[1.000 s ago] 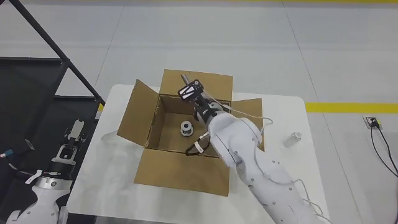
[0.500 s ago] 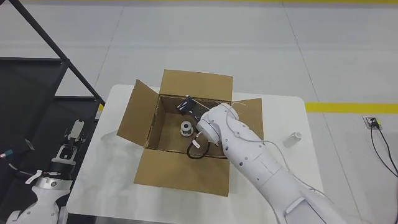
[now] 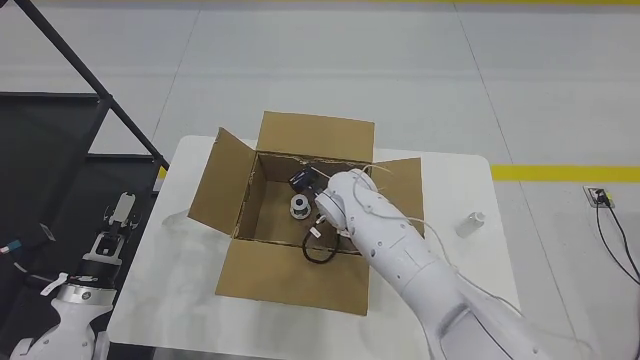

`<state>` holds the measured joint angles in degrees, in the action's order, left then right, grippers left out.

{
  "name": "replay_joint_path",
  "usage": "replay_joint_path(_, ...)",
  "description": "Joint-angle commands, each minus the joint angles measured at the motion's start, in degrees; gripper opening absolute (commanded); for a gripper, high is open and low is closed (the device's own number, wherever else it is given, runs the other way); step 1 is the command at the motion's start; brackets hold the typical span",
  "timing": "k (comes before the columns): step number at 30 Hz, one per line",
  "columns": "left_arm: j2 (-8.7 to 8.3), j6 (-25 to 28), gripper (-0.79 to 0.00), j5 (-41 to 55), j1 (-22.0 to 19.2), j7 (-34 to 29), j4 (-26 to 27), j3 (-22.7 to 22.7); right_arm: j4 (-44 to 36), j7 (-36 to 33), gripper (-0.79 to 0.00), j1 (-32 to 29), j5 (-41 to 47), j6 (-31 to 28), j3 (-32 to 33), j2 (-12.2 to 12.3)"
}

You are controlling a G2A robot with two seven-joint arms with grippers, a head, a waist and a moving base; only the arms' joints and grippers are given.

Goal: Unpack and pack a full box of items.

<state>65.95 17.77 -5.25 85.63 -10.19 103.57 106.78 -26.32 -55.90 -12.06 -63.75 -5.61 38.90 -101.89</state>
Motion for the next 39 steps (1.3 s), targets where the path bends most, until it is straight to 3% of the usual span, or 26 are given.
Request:
replay_joint_path(1, 0.0, 0.0, 0.0, 0.0, 0.0, 0.0, 0.0, 0.0, 1.3, 0.4, -0.539, 0.5, 0.3, -0.1, -0.1, -0.5)
replay_joint_path(10, 0.0, 0.0, 0.0, 0.0, 0.0, 0.0, 0.0, 0.0, 2.3, 3.5, -0.517, 1.8, 0.2, 0.8, 0.3, -1.5)
replay_joint_path(16, 0.0, 0.0, 0.0, 0.0, 0.0, 0.0, 0.0, 0.0, -5.4, 5.4, -0.446, 0.2, -2.1, 3.5, 1.7, -0.1)
replay_joint_path(22, 0.0, 0.0, 0.0, 0.0, 0.0, 0.0, 0.0, 0.0, -27.0, 2.1, -0.397, -8.7, -9.3, 7.2, 6.6, 4.5)
replay_joint_path(24, 0.0, 0.0, 0.0, 0.0, 0.0, 0.0, 0.0, 0.0, -37.6, -1.0, -0.175, -14.0, -14.0, 8.4, 9.5, 6.6)
replay_joint_path(25, 0.0, 0.0, 0.0, 0.0, 0.0, 0.0, 0.0, 0.0, -43.2, -2.5, -0.028, -17.0, -16.3, 8.7, 11.2, 7.7)
replay_joint_path(26, 0.0, 0.0, 0.0, 0.0, 0.0, 0.0, 0.0, 0.0, -48.6, -3.9, 0.0, -20.1, -19.0, 8.8, 12.9, 8.6)
replay_joint_path(29, 0.0, 0.0, 0.0, 0.0, 0.0, 0.0, 0.0, 0.0, -63.3, -5.8, 0.0, -29.1, -26.2, 9.6, 18.1, 10.9)
replay_joint_path(33, 0.0, 0.0, 0.0, 0.0, 0.0, 0.0, 0.0, 0.0, -77.1, -4.7, 0.0, -38.8, -34.5, 14.0, 25.1, 12.6)
replay_joint_path(39, 0.0, 0.0, 0.0, 0.0, 0.0, 0.0, 0.0, 0.0, -86.6, -3.2, 0.0, -47.7, -37.9, 20.9, 38.0, 13.8)
